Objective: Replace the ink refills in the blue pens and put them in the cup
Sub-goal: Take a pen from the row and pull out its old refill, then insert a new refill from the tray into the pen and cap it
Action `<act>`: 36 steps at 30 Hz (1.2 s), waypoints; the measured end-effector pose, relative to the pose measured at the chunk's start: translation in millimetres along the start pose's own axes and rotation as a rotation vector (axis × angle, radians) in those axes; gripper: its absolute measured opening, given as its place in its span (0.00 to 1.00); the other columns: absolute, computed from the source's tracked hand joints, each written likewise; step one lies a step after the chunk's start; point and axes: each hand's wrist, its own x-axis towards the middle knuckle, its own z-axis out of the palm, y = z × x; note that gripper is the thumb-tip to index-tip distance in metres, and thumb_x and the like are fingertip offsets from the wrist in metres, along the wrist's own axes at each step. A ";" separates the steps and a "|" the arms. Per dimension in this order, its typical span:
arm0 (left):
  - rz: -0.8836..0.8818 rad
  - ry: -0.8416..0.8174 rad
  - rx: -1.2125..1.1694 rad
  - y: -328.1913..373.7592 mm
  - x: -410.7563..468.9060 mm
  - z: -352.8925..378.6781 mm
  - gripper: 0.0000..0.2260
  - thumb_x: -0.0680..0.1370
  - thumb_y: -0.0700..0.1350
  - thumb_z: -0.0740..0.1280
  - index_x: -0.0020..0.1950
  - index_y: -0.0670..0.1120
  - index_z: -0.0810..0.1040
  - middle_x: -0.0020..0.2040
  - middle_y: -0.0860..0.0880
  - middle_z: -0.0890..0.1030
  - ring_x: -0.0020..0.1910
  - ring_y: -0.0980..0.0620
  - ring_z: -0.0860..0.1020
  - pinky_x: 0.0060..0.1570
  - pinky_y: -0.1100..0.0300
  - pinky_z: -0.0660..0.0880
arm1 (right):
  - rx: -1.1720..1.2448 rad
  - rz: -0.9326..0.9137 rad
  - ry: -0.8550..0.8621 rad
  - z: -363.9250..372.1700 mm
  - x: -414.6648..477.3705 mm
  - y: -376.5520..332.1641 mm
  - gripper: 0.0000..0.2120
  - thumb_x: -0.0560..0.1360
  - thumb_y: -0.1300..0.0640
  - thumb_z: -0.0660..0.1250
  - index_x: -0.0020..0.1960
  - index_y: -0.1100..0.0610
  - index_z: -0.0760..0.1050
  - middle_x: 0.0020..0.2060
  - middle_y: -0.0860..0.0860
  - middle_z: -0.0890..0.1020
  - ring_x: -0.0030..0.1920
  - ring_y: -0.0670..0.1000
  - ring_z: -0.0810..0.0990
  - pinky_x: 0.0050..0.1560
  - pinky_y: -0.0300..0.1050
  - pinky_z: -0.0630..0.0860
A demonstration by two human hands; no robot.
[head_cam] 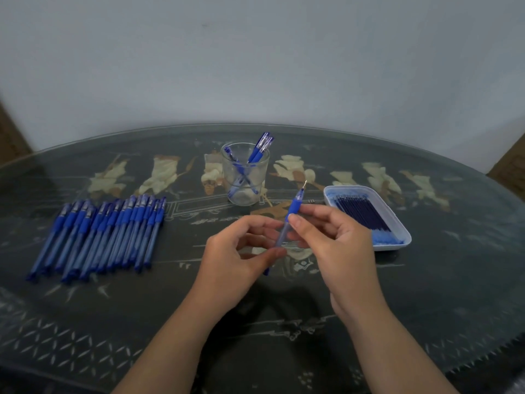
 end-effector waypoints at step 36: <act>0.240 0.010 0.339 -12.3 2.0 -15.1 0.22 0.70 0.31 0.74 0.56 0.55 0.82 0.47 0.55 0.81 0.45 0.57 0.81 0.45 0.70 0.77 | 0.266 -0.073 0.133 -23.2 28.9 -30.2 0.11 0.76 0.71 0.66 0.51 0.57 0.75 0.43 0.55 0.80 0.45 0.56 0.85 0.45 0.50 0.82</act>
